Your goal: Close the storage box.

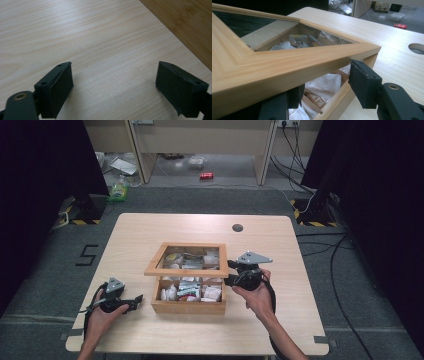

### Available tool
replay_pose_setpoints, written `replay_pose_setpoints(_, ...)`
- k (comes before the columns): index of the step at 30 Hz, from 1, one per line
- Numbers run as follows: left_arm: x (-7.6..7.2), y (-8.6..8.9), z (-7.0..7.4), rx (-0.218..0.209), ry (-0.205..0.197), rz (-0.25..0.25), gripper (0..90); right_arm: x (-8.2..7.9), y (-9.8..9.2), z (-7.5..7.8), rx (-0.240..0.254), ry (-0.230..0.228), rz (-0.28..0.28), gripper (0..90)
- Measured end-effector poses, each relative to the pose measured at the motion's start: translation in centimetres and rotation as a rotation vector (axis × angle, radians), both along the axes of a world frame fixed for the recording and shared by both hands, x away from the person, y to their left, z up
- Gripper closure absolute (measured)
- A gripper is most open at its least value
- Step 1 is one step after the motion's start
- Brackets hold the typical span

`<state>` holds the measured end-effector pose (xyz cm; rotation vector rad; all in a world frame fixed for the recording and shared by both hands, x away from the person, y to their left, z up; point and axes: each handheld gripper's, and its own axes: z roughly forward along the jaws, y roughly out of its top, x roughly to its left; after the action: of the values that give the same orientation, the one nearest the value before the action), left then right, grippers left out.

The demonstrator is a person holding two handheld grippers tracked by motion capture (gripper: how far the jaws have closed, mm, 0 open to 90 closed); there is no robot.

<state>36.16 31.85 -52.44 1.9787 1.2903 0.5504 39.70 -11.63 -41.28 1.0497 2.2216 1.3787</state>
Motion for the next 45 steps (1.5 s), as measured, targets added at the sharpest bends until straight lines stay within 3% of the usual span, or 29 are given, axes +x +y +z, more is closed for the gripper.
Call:
replay_pose_setpoints(19, 0.0, 0.0, 0.0, -0.001, 0.000, 0.000, 13.7, -2.3, -0.8, -2.2, 0.015, 0.023, 0.015, 46.3)
replay_pose_setpoints(30, 0.0, 0.0, 0.0, -0.001, -0.001, 0.001, 13.7, -2.7, -0.9, -2.6, 0.013, 0.006, 0.025, 46.3)
replay_pose_setpoints(45, 0.0, 0.0, 0.0, -0.001, -0.001, 0.001, 13.7, -2.9, -1.6, -4.1, 0.008, 0.043, 0.019, 46.6)
